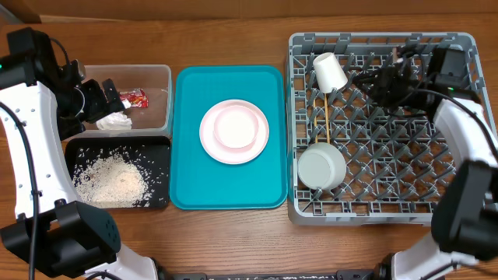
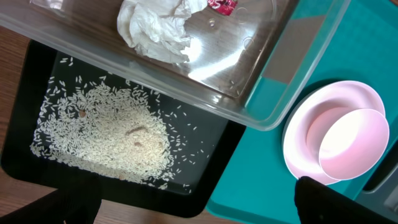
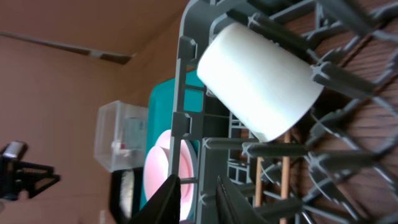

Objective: Sort waste into correct bins and load items into the dishwasher
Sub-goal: 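Move the right gripper back over the pink bowl on the plate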

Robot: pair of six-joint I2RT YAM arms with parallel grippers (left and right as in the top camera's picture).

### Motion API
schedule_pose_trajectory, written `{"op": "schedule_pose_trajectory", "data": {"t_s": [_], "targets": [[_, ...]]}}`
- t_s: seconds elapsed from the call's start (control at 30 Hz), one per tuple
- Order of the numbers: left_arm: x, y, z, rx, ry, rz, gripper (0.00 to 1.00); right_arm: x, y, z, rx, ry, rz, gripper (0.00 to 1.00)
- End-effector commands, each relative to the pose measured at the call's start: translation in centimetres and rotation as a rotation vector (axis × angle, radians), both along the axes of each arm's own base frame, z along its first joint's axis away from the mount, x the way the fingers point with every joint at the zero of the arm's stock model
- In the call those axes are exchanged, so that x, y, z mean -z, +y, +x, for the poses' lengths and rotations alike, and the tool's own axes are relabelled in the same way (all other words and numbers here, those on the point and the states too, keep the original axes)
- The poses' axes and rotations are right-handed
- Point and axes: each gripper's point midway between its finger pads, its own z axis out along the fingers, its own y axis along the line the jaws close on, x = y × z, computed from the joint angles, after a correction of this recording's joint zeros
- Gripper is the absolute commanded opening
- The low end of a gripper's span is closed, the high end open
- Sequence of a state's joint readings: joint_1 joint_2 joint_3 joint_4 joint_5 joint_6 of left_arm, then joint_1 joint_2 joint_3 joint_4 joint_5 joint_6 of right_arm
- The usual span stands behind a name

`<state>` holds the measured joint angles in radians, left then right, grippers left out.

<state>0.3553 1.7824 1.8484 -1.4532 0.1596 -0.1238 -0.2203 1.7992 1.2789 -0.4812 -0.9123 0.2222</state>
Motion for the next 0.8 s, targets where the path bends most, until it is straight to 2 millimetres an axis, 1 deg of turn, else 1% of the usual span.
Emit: {"op": "schedule_pose_trajectory", "data": {"t_s": [0.0, 0.1, 0.2, 0.23, 0.33, 0.37, 0.4, 0.43, 0.6, 0.7, 0.77], "targets": [[-0.6, 0.1, 0.2, -0.002, -0.019, 0.013, 1.00, -3.9, -1.1, -0.6, 0.082, -0.092, -0.192, 0.24], [-0.6, 0.1, 0.2, -0.002, -0.019, 0.013, 1.00, -5.7, -0.3, -2.1, 0.106, -0.109, -0.294, 0.25], [-0.6, 0.1, 0.2, -0.002, -0.018, 0.013, 1.00, -7.1, 2.3, -3.9, 0.062, -0.141, -0.372, 0.26], [-0.6, 0.0, 0.3, 0.002, -0.019, 0.013, 1.00, -7.6, 4.6, -5.0, 0.019, -0.153, -0.406, 0.26], [-0.6, -0.1, 0.3, 0.004, -0.019, 0.013, 1.00, -7.4, 9.2, -6.9, -0.079, -0.170, -0.467, 0.27], [-0.6, -0.1, 0.3, 0.005, -0.019, 0.013, 1.00, -7.0, 12.3, -8.2, -0.149, -0.185, -0.500, 0.27], [-0.6, -0.1, 0.3, 0.004, -0.019, 0.013, 1.00, -6.6, 14.2, -9.0, -0.191, -0.195, -0.521, 0.28], [-0.6, -0.1, 0.3, 0.004, -0.019, 0.013, 1.00, -6.2, 17.2, -10.4, -0.241, -0.215, -0.557, 0.29], [-0.6, -0.1, 0.3, 0.003, -0.019, 0.013, 1.00, -5.8, 23.6, -13.4, -0.295, -0.298, -0.628, 0.36], [-0.6, -0.1, 0.3, 0.003, -0.019, 0.013, 1.00, -5.4, 27.0, -14.9, -0.353, -0.353, -0.630, 0.47], [-0.6, -0.1, 0.3, 0.004, -0.019, 0.013, 1.00, -5.0, 28.6, -15.6, -0.385, -0.372, -0.621, 0.53]]}}
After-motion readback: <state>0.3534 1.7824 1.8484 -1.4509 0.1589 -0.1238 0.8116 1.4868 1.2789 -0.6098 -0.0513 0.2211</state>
